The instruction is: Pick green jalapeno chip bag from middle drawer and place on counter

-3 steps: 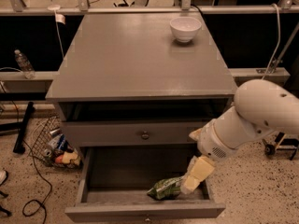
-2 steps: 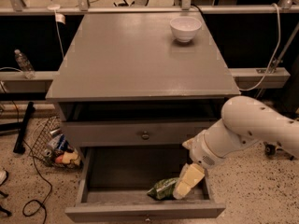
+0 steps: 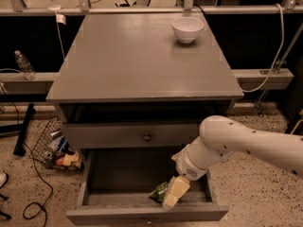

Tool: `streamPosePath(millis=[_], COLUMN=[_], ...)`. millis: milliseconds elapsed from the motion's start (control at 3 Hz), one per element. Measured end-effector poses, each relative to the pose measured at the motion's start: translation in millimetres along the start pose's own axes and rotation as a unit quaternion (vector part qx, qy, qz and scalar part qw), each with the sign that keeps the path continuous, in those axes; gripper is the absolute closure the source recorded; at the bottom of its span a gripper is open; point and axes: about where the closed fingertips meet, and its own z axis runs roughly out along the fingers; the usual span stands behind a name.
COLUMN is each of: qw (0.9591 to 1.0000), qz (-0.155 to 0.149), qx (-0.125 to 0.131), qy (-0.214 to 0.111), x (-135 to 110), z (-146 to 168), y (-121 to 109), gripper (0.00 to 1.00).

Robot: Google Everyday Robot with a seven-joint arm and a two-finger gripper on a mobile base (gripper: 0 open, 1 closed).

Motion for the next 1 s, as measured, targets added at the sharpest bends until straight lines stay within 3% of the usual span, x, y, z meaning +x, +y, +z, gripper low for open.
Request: streamPosePath(millis=[333, 667, 1000], qw=[0.9997, 0.9999, 0.9995], qz=[0.013, 0.011, 0.022], qx=[-0.015, -0.01, 0.018], qy=[-0.012, -0.008, 0.012], x=[17, 18, 30], z=[59, 59, 62], y=[-31, -28, -36], gripper=[0.0, 0.0, 0.0])
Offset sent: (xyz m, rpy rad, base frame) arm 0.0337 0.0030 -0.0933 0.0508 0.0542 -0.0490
